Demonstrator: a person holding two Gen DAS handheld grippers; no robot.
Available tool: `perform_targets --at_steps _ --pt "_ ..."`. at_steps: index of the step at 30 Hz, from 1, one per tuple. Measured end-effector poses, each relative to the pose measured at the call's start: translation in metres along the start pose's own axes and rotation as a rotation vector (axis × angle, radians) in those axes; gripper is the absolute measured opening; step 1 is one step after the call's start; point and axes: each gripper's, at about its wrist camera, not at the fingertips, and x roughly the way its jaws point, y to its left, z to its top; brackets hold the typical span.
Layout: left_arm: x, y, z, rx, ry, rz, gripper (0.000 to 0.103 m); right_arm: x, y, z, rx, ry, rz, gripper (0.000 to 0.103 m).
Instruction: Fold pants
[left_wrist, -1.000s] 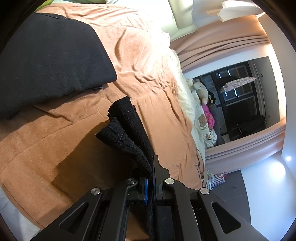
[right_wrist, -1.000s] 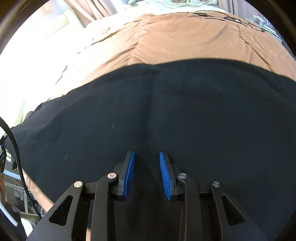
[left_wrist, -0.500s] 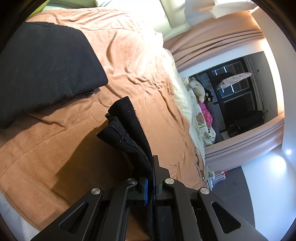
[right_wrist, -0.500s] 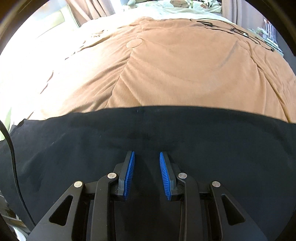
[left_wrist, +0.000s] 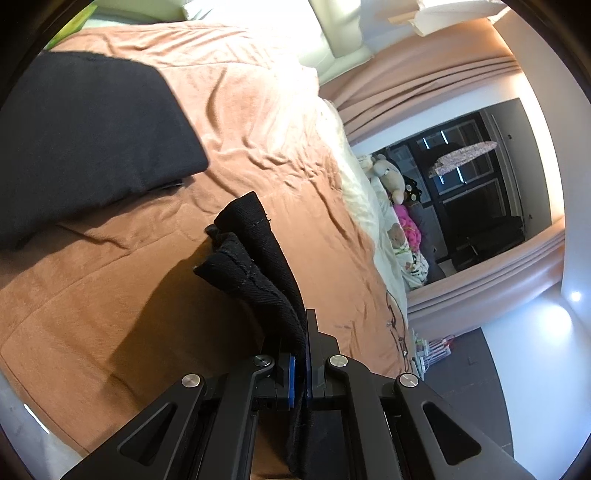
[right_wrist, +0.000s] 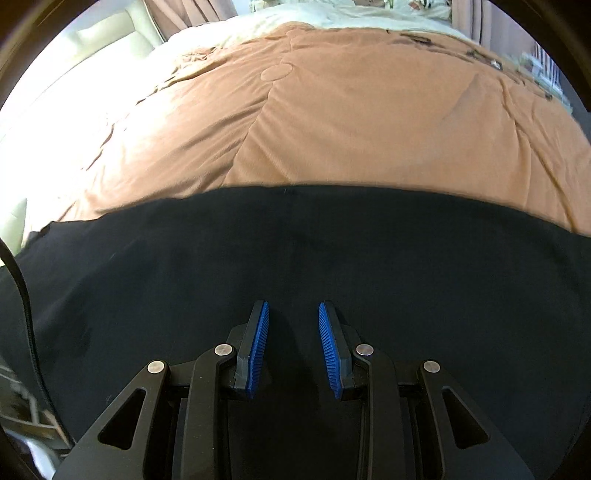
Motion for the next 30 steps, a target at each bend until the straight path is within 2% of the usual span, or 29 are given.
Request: perform_targets --at_steps 6,12,17,23,25,27,30 --pt "-0.003 -0.050 0.003 0.074 0.000 -0.045 0.003 -0.024 -0.008 -0.026 0.020 0.023 0.039 0.026" --pt "-0.006 -0.106 0.002 0.158 -0.005 -0.070 0.003 -0.050 -0.009 -0.068 0.013 0.047 0.099 0.026" --pt "-0.003 -0.153 -0.003 0.238 0.007 -0.085 0.003 -0.081 -0.015 -0.081 0.000 -0.003 0.129 0.026" --pt "0.001 -0.205 -0.011 0.314 0.025 -0.132 0.003 -0.135 -0.042 -0.090 0.021 -0.084 0.162 0.027" --pt "0.005 -0.228 -0.016 0.345 0.039 -0.143 0.003 -0.154 -0.055 -0.094 0.034 -0.118 0.176 0.040" --pt "0.010 -0.249 -0.022 0.377 0.044 -0.150 0.003 -0.172 -0.068 -0.100 0.039 -0.164 0.187 0.058" --pt "0.016 -0.276 -0.032 0.407 0.061 -0.156 0.003 -0.197 -0.086 -0.106 0.033 -0.220 0.204 0.063"
